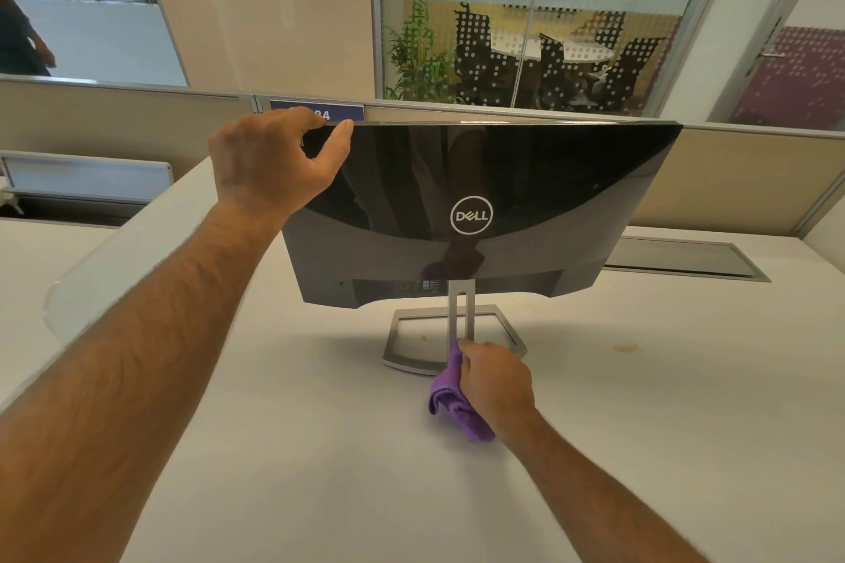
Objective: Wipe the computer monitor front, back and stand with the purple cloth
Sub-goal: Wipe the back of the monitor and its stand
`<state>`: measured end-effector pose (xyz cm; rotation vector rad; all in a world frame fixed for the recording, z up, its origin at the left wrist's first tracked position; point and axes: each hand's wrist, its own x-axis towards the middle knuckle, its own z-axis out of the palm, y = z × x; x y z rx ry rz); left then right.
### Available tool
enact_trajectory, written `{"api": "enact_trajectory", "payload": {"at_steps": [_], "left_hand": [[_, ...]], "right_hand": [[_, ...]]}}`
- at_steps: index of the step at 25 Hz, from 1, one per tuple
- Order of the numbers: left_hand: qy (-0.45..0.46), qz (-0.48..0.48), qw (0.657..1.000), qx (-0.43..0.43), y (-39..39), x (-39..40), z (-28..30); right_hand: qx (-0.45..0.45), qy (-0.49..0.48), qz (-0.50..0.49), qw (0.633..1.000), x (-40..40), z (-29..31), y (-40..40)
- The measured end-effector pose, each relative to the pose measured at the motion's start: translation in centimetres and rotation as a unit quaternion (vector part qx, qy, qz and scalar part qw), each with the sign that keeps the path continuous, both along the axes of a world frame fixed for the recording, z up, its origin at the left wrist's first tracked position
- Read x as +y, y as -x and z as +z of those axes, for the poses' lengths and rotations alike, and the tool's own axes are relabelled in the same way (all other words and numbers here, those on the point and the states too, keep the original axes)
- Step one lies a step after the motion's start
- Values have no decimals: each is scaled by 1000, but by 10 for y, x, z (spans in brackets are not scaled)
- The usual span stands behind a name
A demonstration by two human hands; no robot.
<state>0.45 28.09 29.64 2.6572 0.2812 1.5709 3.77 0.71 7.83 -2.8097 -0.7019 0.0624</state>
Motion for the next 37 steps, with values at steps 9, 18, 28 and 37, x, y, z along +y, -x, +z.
{"api": "enact_trajectory", "payload": {"at_steps": [9, 18, 28, 37], "left_hand": [[-1, -1, 1000, -5, 0, 0, 0], [-3, 10, 1000, -3, 0, -1, 2], [0, 5, 1000, -6, 1, -1, 1], [-1, -7, 1000, -11, 1, 0, 0]], "right_hand": [[55, 78, 17, 995, -6, -4, 9], [87, 103, 51, 990, -11, 10, 0], [8, -45, -4, 999, -20, 7, 6], [-21, -97, -36, 994, -7, 5, -3]]}}
